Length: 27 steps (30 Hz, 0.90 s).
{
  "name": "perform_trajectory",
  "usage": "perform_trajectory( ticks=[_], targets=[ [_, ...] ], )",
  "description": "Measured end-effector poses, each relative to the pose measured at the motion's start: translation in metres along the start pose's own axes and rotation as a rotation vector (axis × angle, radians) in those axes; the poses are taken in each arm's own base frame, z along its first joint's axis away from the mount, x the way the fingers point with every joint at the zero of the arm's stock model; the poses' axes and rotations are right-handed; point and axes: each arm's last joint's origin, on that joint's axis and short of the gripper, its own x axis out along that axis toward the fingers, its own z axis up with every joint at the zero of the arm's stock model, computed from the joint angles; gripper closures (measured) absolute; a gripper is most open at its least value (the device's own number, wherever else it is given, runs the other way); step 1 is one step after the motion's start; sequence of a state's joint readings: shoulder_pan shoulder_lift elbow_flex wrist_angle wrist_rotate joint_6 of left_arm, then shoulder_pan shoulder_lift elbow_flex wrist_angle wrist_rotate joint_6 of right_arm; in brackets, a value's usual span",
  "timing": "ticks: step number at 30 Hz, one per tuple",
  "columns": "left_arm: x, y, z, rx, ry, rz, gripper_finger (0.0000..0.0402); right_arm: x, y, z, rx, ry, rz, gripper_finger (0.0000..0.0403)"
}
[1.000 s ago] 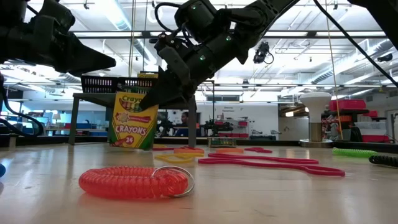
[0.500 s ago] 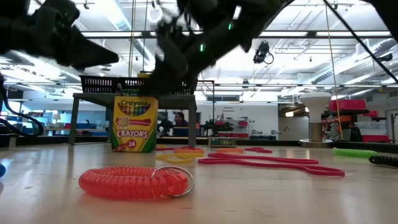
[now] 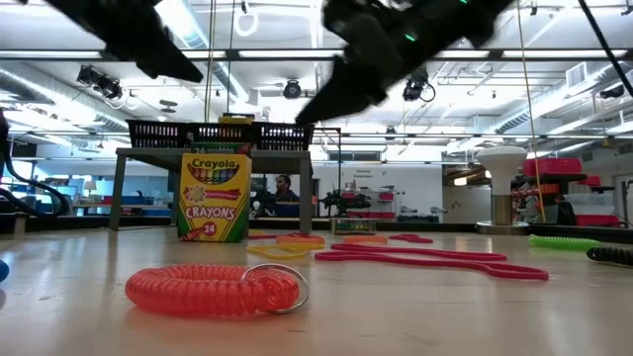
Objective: Pick & Place Office Desk Supplies
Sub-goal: Put the yellow crayon box into the middle black bin
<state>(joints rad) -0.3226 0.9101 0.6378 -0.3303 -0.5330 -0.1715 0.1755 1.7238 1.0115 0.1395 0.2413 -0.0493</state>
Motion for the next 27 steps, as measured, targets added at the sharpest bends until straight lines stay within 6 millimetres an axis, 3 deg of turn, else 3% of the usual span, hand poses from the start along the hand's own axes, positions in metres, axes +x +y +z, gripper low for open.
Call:
perform_trajectory(
  ticks=[2,5,13,20,27],
  targets=[
    [0.007,0.004,0.012,-0.001,0.077,-0.016,0.0392,-0.008,0.000,-0.015,0.031,-0.027,-0.020,0.0390],
    [0.021,0.008,0.026,0.019,0.207,-0.032,0.0386,-0.021,-0.001,-0.032,0.062,-0.046,-0.057,0.0377],
    [0.061,0.003,0.052,0.100,0.469,-0.062,0.0250,-0.039,-0.006,-0.050,0.077,-0.074,-0.107,0.0398],
    [0.088,-0.007,0.043,0.178,0.608,-0.056,0.0132,-0.040,-0.006,-0.053,0.076,-0.097,-0.104,0.0389],
    [0.106,-0.013,0.030,0.230,0.673,-0.058,0.0110,-0.041,-0.006,-0.051,0.048,-0.114,-0.100,0.0399]
  ],
)
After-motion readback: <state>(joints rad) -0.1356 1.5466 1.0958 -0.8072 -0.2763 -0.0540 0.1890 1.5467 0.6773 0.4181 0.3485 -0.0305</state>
